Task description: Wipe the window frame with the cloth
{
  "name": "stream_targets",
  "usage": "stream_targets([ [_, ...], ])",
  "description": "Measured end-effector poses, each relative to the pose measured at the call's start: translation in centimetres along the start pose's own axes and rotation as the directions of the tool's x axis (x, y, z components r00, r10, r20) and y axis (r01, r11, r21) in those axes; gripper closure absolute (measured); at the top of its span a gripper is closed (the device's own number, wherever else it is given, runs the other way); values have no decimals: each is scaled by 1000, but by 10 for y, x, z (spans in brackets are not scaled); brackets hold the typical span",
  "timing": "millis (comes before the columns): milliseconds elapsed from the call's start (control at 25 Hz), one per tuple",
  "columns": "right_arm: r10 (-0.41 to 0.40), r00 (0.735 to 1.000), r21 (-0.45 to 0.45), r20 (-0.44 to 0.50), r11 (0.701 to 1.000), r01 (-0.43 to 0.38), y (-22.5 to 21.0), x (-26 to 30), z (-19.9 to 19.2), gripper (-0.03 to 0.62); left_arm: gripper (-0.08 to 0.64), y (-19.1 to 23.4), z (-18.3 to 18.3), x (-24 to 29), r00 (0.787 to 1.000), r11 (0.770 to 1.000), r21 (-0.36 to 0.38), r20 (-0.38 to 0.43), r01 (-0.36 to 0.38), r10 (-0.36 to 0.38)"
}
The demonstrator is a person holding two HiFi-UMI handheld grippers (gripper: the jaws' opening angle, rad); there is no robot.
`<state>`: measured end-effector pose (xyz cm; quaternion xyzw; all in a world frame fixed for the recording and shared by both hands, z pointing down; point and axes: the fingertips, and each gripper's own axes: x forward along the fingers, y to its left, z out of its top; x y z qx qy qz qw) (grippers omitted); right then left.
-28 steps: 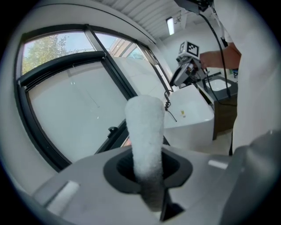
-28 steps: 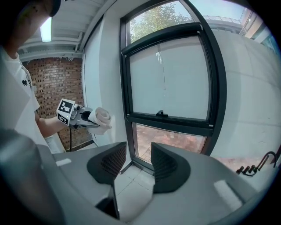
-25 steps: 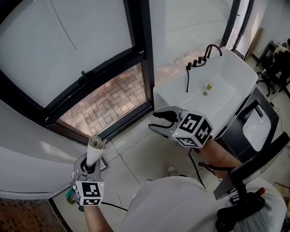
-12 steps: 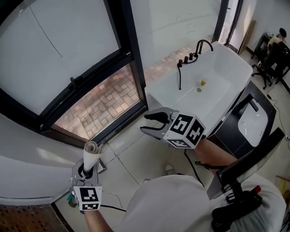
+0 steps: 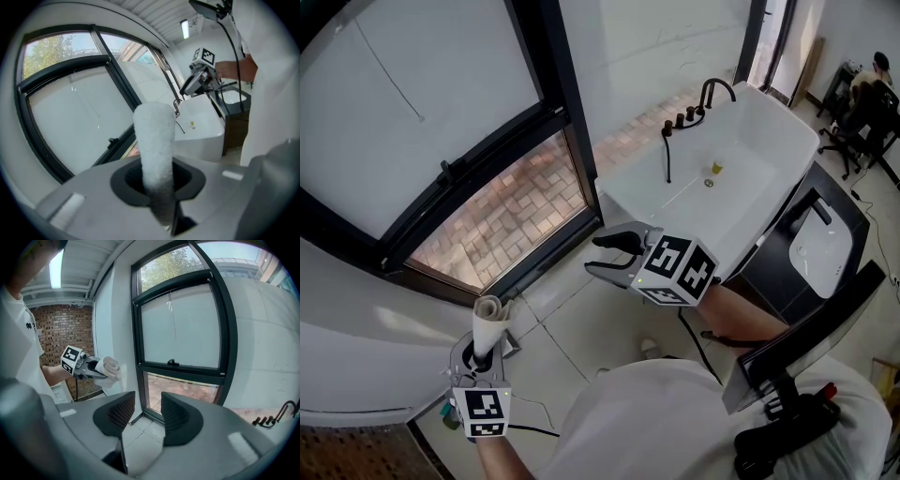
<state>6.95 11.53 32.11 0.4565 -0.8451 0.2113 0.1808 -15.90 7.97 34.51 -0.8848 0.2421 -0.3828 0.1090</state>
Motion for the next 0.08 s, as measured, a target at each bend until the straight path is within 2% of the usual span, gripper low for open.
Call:
stream_targets([
  [80,0,1000,-1,-2,1000,0,2,-1,0,416,471,-2,0,-2,1000,1000,-1,-1,2,-2],
])
